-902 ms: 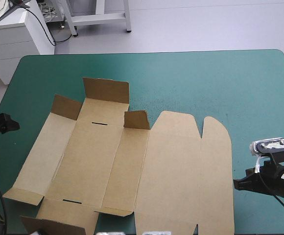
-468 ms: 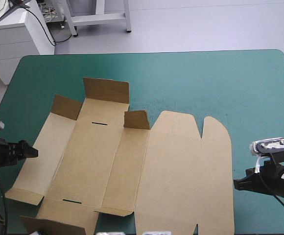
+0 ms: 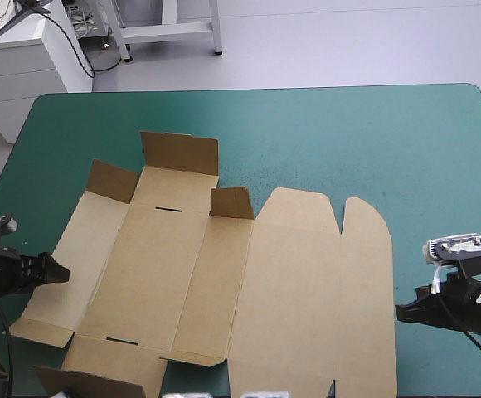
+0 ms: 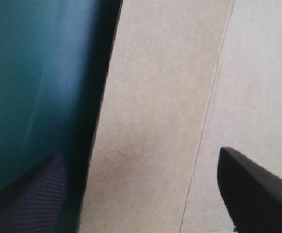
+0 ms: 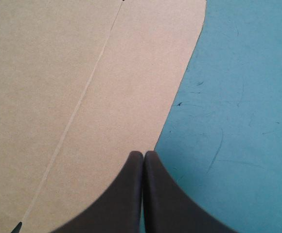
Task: Fold the box
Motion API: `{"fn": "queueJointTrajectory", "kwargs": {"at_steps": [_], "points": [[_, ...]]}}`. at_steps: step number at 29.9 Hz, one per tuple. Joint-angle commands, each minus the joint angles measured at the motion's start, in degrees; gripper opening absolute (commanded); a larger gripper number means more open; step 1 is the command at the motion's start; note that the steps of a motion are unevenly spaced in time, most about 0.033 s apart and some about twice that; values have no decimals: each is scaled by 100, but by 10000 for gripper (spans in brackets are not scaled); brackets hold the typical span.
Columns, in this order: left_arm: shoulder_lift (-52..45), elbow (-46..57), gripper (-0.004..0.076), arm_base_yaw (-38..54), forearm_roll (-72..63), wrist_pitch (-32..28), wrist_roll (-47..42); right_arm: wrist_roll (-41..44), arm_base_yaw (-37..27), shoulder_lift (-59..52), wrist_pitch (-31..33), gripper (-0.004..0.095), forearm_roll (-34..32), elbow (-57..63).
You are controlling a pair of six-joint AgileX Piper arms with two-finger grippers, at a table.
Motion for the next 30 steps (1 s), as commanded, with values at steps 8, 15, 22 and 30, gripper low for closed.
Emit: {"fn": "queueJointTrajectory", "kwargs": {"at_steps": [8, 15, 22, 30], "points": [[-171, 452, 599, -28, -557, 56, 175, -86, 286, 42, -197, -19, 125, -129], [-171, 452, 599, -564, -657, 508, 176, -207, 401, 42, -205, -19, 134, -129], [-171, 452, 599, -1274, -873, 567, 150, -207, 520, 42, -205, -19, 134, -129], [-171, 452, 599, -1399, -498, 77, 158, -207, 749, 42, -182, -19, 131, -129]]}}
